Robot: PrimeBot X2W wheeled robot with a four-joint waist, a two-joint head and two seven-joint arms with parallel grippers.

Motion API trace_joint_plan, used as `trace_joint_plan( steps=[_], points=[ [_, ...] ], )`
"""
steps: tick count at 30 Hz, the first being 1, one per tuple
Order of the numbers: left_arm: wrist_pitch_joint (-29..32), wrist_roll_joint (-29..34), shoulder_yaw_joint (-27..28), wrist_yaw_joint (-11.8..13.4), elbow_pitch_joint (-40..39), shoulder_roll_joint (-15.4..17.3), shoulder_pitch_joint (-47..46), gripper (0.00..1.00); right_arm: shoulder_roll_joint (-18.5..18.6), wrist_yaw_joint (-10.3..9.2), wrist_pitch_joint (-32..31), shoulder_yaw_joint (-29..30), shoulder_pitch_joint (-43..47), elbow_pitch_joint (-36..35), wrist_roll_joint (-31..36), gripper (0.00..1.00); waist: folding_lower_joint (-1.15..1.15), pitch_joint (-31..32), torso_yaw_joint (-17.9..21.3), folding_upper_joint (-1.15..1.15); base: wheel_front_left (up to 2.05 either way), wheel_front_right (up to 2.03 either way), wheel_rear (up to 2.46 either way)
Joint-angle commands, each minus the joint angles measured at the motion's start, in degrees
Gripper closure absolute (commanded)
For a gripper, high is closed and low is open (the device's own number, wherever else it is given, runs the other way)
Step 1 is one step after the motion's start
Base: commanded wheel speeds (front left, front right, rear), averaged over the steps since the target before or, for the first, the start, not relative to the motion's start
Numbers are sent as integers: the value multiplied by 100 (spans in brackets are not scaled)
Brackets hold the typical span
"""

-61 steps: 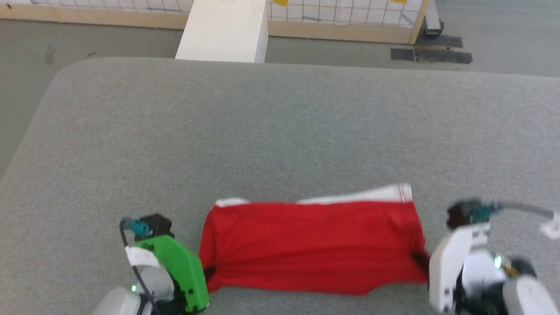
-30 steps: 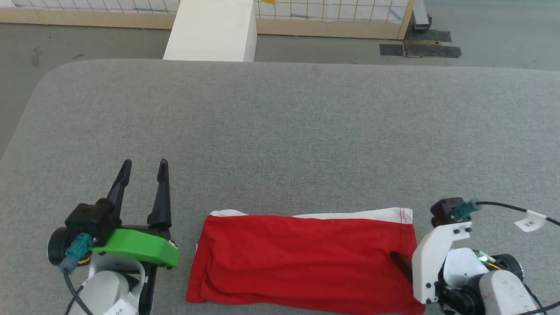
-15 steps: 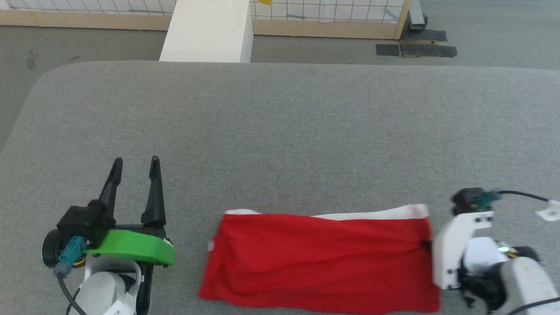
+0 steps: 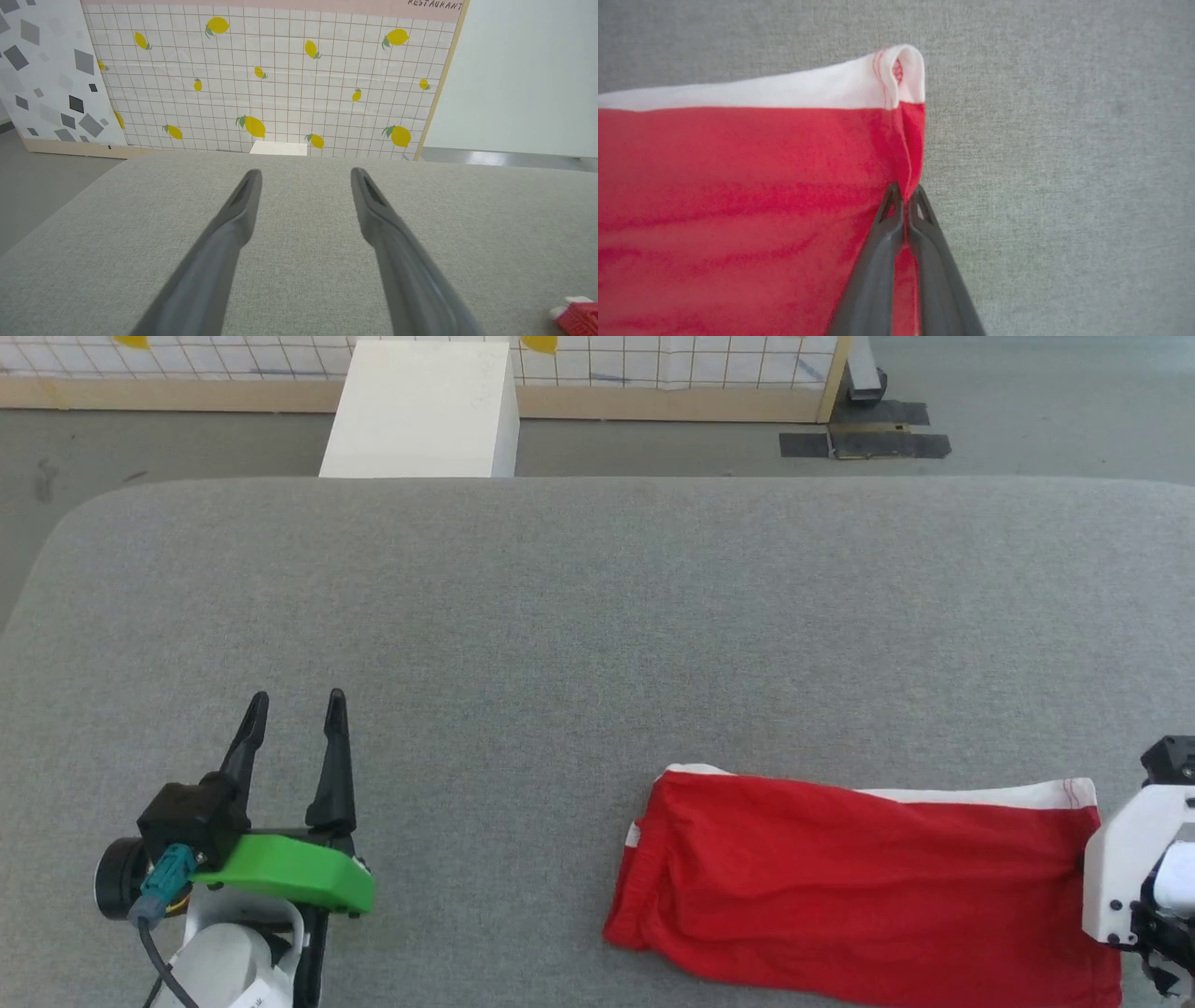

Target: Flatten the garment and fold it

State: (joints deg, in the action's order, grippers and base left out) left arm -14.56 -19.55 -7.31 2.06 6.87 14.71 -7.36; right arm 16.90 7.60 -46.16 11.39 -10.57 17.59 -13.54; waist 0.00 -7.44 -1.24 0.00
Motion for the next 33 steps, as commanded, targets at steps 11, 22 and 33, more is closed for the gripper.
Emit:
trace_joint_plan(
  steps=[11, 22, 33],
  points=[
    [-43, 29, 20, 81, -15, 26, 107, 0, 242, -11, -1698, -1022, 507, -2603, -551, 100, 0, 218, -5, 0, 0, 0, 0],
    [-43, -12, -23, 76, -79, 32, 142, 0, -891, -11, -1538, -2298, 182, -2664, -764, 100, 0, 119, -236, 0, 0, 0, 0],
    [-43, -53, -25, 63, -31, -4, 134, 0, -1363, -11, -817, -2712, -409, -1241, -613, 100, 0, -38, -503, 0, 0, 0, 0]
  ],
)
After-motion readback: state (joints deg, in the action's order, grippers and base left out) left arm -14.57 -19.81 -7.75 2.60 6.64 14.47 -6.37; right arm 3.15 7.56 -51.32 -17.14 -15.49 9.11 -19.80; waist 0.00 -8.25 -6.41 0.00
